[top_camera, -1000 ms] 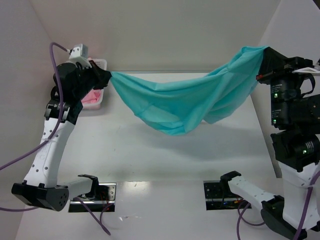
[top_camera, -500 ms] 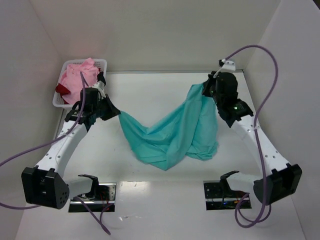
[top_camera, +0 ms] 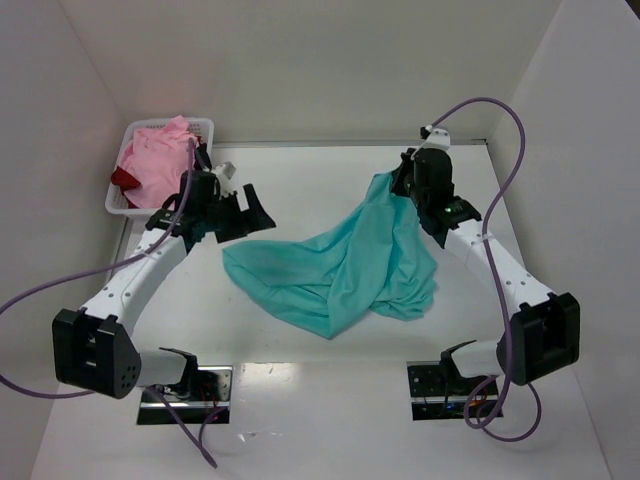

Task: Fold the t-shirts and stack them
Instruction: Flatten out the tshirt

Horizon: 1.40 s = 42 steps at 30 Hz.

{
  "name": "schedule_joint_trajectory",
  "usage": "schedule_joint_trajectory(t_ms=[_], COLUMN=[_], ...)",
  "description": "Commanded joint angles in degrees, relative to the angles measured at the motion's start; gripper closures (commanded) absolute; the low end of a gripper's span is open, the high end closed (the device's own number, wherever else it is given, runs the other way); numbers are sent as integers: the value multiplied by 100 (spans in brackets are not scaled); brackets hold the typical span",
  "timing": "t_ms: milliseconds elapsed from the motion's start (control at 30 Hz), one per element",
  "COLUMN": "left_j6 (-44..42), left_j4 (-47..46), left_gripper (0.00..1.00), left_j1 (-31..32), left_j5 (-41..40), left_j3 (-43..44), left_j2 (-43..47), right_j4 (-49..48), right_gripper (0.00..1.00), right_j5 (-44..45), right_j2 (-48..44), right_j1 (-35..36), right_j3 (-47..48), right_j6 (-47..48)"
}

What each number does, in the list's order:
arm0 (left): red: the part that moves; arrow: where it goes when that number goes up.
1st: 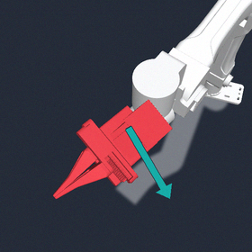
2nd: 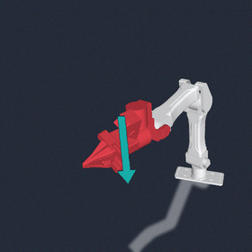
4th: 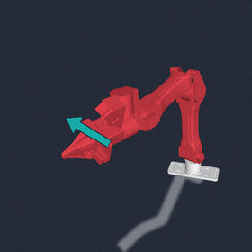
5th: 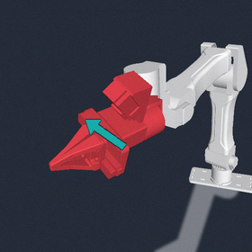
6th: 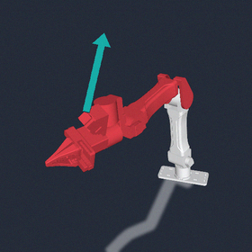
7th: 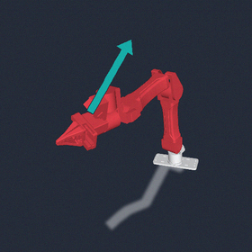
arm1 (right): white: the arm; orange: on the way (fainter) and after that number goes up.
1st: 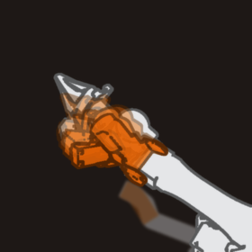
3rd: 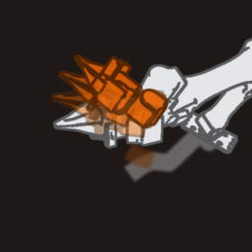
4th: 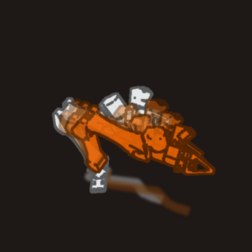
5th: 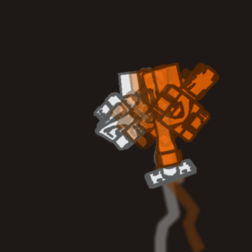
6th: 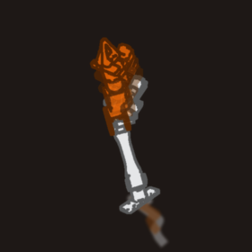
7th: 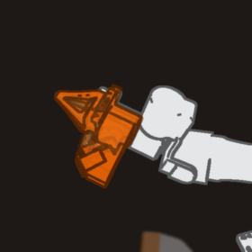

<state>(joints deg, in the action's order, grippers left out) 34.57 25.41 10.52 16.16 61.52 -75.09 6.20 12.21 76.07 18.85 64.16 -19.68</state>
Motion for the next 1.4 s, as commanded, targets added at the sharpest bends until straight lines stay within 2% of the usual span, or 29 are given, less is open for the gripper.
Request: schedule_joint_trajectory(t_ms=[0,133,333,400,533,633,733,800,900,1100,1133,1167,1367], left_j6=[-73,-21,146,200,402,569,490,411,411,524,525,525,577], left_j4=[-106,-229,-151,77,543,483,264,79,-246,-379,-379,-379,-379], left_gripper=[0,0,2,3,5,5,5,6,9,15,15,19,22], left_j1=[537,1188,1838,1839,1892,1892,1892,1892,2145,2340,2340,2340,2340], left_j5=[862,915,55,-435,-885,-1079,-923,-405,-193,-359,-473,-569,-1300], left_j3=[-86,-543,-843,-791,-738,-877,-809,-720,-545,-509,-509,-431,-79], left_j2=[257,232,-138,-339,-401,-6,-180,-619,-1138,-1640,-1710,-1763,-2079], right_j4=[-522,-593,-593,-593,-488,-488,-488,-488,-488,-488,-488,-488,-488], right_gripper=[100,100,100,100,100,100,100,100,100,100,100,100,100], right_j5=[194,194,142,142,212,212,151,150,150,265,265,265,212], right_j2=[232,233,233,171,48,-5,-5,-5,-5,-57,-58,-58,-58], right_j1=[-22,-22,-22,-22,-22,-22,-22,-22,-22,-22,-22,-22,-22], right_j3=[167,167,61,-44,-44,-97,-158,-158,-158,-158,-158,-210,-211], right_j6=[43,43,-9,-9,-9,43,-9,-9,-9,43,43,43,43])
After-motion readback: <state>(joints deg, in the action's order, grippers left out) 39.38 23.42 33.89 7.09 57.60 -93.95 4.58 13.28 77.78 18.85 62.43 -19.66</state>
